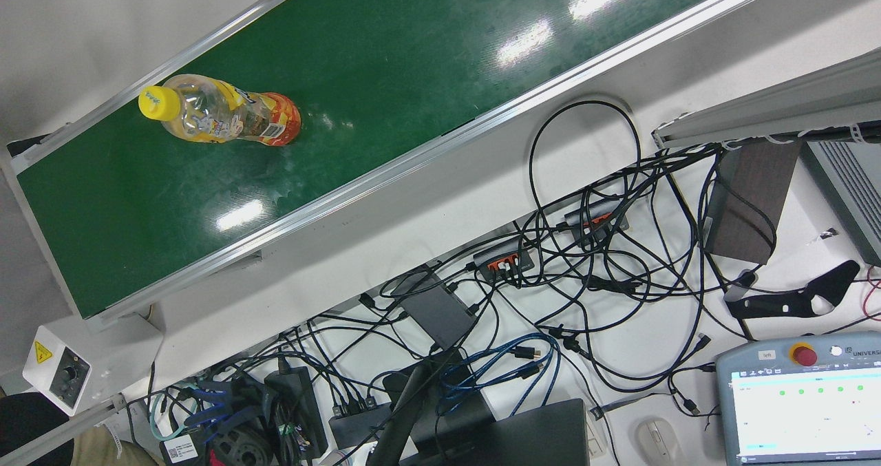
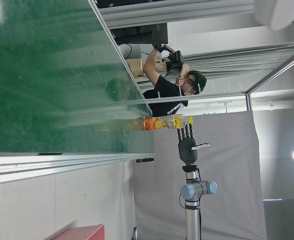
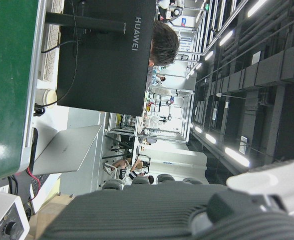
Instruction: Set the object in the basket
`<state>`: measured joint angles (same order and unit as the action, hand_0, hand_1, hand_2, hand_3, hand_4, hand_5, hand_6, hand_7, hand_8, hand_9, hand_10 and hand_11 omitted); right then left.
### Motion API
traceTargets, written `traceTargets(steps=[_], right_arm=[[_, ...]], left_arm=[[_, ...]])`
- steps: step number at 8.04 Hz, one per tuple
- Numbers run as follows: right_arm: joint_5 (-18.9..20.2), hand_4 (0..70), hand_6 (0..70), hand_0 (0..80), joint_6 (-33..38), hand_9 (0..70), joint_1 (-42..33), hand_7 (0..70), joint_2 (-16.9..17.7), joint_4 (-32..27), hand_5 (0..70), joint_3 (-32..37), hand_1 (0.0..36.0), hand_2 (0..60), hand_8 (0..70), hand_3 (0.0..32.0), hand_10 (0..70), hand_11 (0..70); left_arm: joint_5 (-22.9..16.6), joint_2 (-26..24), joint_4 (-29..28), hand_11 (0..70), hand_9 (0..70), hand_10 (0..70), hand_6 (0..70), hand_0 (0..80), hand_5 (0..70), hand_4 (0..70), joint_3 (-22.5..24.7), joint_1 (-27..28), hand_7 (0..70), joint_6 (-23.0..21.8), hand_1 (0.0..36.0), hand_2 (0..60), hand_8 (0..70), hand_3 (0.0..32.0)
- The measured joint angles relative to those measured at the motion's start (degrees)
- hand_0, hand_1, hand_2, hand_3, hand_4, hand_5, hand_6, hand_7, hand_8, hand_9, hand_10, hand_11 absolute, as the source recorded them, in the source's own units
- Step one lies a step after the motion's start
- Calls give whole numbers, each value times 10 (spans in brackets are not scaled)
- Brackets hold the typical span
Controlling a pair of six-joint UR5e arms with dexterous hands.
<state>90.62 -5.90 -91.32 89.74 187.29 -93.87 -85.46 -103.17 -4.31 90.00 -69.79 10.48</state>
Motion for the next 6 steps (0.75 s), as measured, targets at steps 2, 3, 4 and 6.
traceTargets(steps=[2, 3, 4, 6], right_arm=[[0, 0, 0, 0, 0, 0, 0, 0, 0, 0, 0, 0, 0, 0, 0, 0, 0, 0], [0, 0, 0, 0, 0, 0, 0, 0, 0, 0, 0, 0, 0, 0, 0, 0, 0, 0], [0, 0, 0, 0, 0, 0, 0, 0, 0, 0, 0, 0, 0, 0, 0, 0, 0, 0], [0, 0, 0, 0, 0, 0, 0, 0, 0, 0, 0, 0, 0, 0, 0, 0, 0, 0]], left_arm=[[0, 0, 0, 48, 0, 18, 7, 636, 11, 131, 0, 0, 0, 0, 97, 0, 0, 0], [0, 0, 0, 44, 0, 15, 2, 627, 31, 128, 0, -1, 0, 0, 97, 0, 0, 0], [0, 0, 0, 50, 0, 20, 1, 621, 43, 128, 0, -1, 0, 0, 91, 0, 0, 0], [0, 0, 0, 48, 0, 19, 0, 622, 47, 127, 0, -1, 0, -1, 85, 0, 0, 0]])
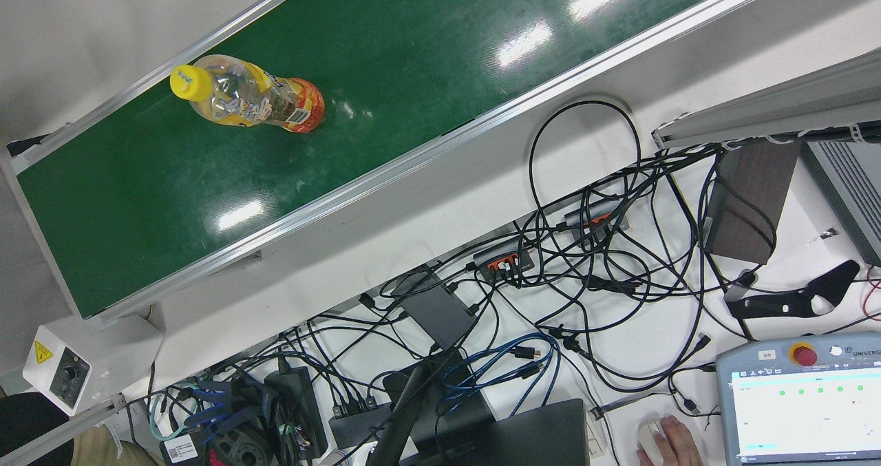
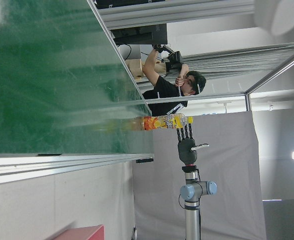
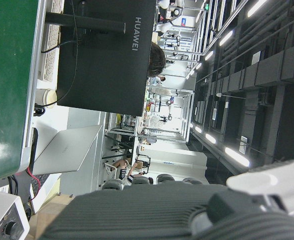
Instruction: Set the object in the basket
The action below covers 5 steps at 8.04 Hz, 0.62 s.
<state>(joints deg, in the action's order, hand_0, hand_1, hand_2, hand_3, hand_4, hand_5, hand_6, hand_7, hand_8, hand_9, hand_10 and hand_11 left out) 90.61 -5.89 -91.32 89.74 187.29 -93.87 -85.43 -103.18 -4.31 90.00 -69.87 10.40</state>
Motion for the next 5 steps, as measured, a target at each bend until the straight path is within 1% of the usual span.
traceTargets(steps=[5], right_arm=[[0, 0, 0, 0, 0, 0, 0, 0, 0, 0, 0, 0, 0, 0, 0, 0, 0, 0]], left_arm=[[0, 0, 0, 53, 0, 22, 0, 622, 57, 126, 0, 0, 0, -1, 88, 0, 0, 0]])
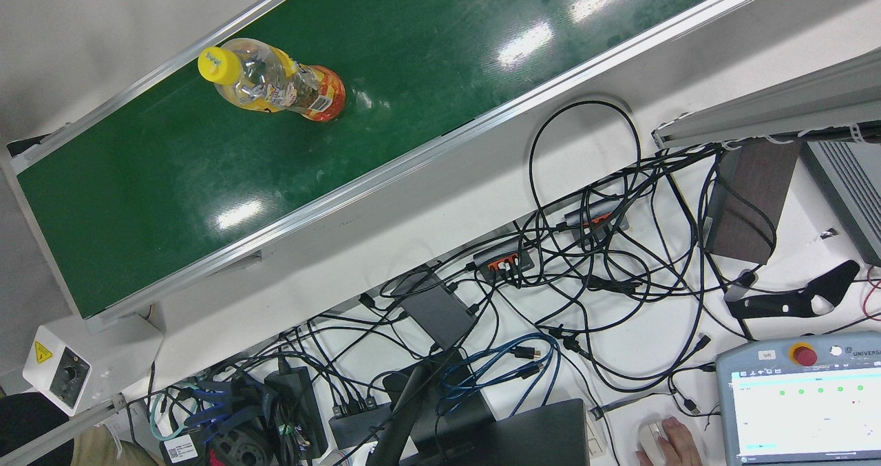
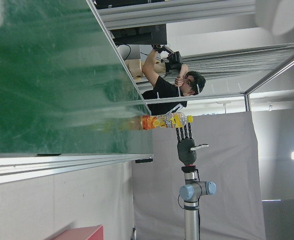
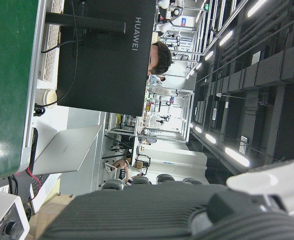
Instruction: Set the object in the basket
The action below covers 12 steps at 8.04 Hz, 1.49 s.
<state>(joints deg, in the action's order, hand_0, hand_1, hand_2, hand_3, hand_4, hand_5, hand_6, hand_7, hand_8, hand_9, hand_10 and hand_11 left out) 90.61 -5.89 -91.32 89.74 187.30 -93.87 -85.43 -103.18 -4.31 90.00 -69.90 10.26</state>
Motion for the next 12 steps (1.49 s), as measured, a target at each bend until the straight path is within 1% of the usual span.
traceTargets(steps=[8, 12], right_arm=[[0, 0, 0, 0, 0, 0, 0, 0, 0, 0, 0, 0, 0, 0, 0, 0, 0, 0], [0, 0, 0, 0, 0, 0, 0, 0, 0, 0, 0, 0, 0, 0, 0, 0, 0, 0]], left_arm=[[0, 1, 0, 54, 0, 22, 0, 623, 63, 125, 0, -1, 0, -2, 98, 0, 0, 0], [0, 0, 0, 54, 0, 23, 0, 622, 63, 127, 0, -2, 0, -2, 97, 0, 0, 0]])
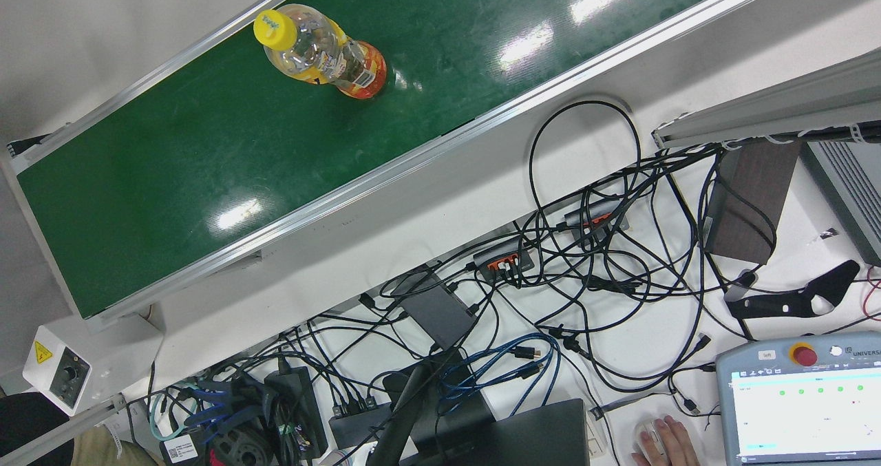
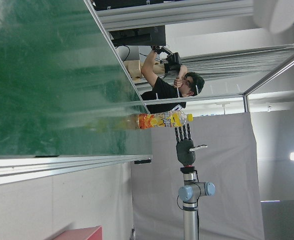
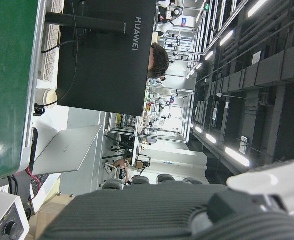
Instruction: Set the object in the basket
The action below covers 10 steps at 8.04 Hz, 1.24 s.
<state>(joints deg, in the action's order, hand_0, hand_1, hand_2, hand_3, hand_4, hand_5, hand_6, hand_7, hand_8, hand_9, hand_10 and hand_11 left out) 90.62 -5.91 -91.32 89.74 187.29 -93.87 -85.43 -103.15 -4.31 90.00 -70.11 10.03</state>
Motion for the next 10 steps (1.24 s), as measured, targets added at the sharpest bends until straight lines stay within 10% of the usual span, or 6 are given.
traceTargets(steps=[10], right_arm=[[0, 0, 0, 0, 0, 0, 0, 0, 0, 0, 0, 0, 0, 0, 0, 0, 0, 0]], left_arm=[[0, 0, 0, 55, 0, 23, 0, 623, 68, 123, 1, 0, 0, 0, 99, 0, 0, 0]])
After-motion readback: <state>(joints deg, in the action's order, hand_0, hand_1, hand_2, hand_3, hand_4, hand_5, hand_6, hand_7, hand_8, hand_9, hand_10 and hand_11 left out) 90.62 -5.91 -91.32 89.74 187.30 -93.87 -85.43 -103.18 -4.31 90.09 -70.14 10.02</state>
